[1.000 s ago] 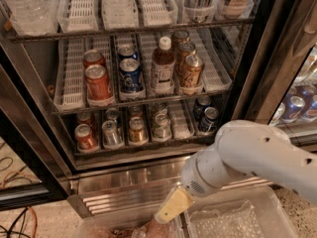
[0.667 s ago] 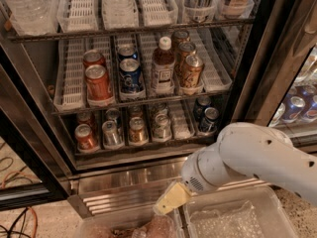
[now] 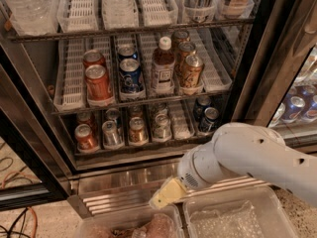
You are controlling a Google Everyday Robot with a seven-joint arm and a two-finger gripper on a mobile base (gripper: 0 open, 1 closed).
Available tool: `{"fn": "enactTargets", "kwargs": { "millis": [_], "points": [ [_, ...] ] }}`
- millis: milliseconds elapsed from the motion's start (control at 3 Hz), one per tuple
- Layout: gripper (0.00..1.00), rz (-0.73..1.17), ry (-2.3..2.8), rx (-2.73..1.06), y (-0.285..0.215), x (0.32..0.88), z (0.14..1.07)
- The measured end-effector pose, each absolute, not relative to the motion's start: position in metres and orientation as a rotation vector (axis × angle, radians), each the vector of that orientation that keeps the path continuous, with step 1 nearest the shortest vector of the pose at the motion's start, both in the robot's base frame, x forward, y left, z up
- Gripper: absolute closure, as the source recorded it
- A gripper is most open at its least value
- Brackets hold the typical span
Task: Pick redbull can from bottom shelf of fridge
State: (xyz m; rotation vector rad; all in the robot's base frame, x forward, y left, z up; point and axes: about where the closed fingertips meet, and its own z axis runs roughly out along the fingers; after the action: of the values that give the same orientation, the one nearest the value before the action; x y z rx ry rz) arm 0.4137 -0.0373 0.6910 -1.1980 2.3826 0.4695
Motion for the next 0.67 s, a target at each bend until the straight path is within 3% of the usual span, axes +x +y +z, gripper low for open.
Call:
{"fn": "enactTargets", "kwargs": {
  "millis": [667],
  "points": [
    [0.0, 0.308, 2.304, -1.171, 0.002, 0.45, 0.653]
  ]
}}
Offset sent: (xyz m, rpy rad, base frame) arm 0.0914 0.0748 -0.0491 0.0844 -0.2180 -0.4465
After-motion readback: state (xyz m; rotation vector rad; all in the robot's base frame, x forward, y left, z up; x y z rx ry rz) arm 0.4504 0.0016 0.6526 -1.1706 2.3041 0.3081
